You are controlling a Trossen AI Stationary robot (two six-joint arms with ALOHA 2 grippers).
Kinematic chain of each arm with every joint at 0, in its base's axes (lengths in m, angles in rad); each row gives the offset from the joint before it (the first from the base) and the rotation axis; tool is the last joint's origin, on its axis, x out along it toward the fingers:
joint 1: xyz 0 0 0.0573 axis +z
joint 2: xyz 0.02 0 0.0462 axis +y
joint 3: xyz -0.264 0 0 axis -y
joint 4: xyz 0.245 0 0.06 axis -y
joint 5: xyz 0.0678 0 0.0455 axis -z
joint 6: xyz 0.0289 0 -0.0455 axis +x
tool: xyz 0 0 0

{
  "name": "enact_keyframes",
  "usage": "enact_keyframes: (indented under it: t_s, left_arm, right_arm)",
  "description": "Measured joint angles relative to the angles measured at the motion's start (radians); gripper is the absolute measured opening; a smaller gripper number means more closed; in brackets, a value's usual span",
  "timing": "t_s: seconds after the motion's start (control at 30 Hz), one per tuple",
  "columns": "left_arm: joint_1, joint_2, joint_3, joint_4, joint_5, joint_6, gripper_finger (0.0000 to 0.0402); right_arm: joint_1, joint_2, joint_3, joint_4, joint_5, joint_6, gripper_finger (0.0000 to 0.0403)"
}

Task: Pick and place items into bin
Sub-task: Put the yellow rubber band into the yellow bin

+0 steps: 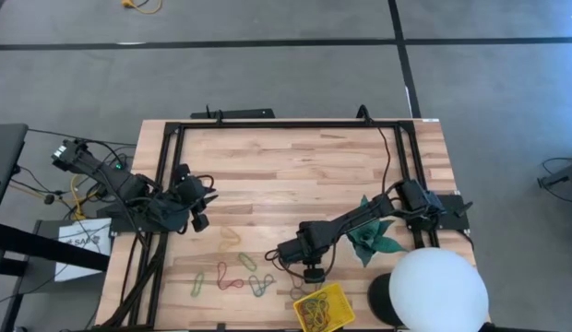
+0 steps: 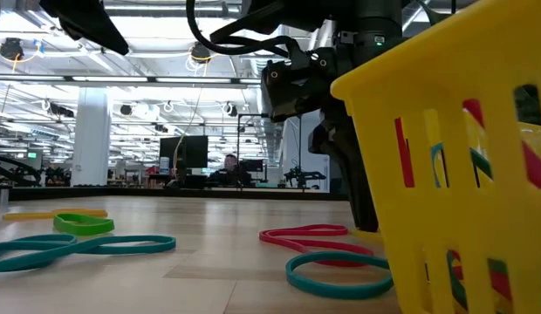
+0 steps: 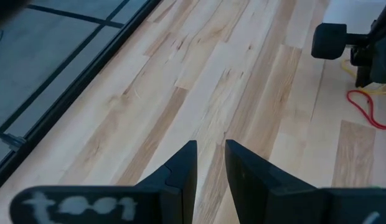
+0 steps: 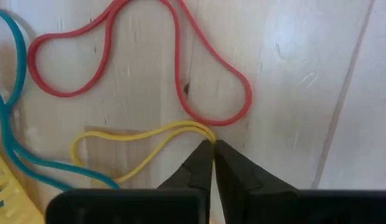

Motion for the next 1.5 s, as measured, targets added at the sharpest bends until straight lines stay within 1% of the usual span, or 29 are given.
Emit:
enact_keyframes:
  t_s: [0.1,0.23,0.43,0.57,0.77,0.9,0.97,1.07,1.23,1.3,1.4,1.5]
  left_arm:
    - [0.0,0.0,0.0,0.0,0.001,0.0,0.0073]
    - [0.0,0.0,0.0,0.0,0.001,-0.001,0.0073]
    - [0.0,0.0,0.0,0.0,0.002,-0.002,0.0073]
    - [0.0,0.0,0.0,0.0,0.002,-0.003,0.0073]
    - [0.0,0.0,0.0,0.0,0.002,-0.006,0.0073]
    - [0.0,0.0,0.0,0.0,0.002,-0.007,0.0073]
    - [0.0,0.0,0.0,0.0,0.002,-0.007,0.0073]
    - [0.0,0.0,0.0,0.0,0.002,-0.006,0.0073]
    - [0.0,0.0,0.0,0.0,0.002,-0.006,0.0073]
    - [0.0,0.0,0.0,0.0,0.002,-0.006,0.0073]
    - [0.0,0.0,0.0,0.009,0.002,-0.01,0.0073]
    - [0.0,0.0,0.0,0.03,0.003,-0.009,0.0073]
  right_arm:
    - [0.001,0.004,0.021,-0.022,-0.009,-0.011,0.0003]
    - [0.012,0.005,0.055,-0.03,-0.023,-0.031,0.0002]
    - [0.039,0.004,0.159,-0.173,-0.016,-0.032,0.0001]
    - [0.068,0.003,0.258,-0.261,-0.01,-0.031,0.0001]
    - [0.127,0.001,0.435,-0.411,0.112,0.009,0.0]
    - [0.175,-0.002,0.522,-0.448,0.143,0.022,0.0]
    - [0.2,-0.002,0.547,-0.446,0.14,0.022,0.0]
    - [0.236,-0.002,0.557,-0.441,0.109,0.041,0.0]
    - [0.303,-0.002,0.557,-0.398,0.014,0.117,0.0]
    - [0.329,-0.001,0.556,-0.332,0.002,0.111,0.0]
    - [0.358,-0.001,0.529,-0.177,0.005,0.11,0.0]
    - [0.386,0.001,0.518,-0.098,0.016,0.117,0.0]
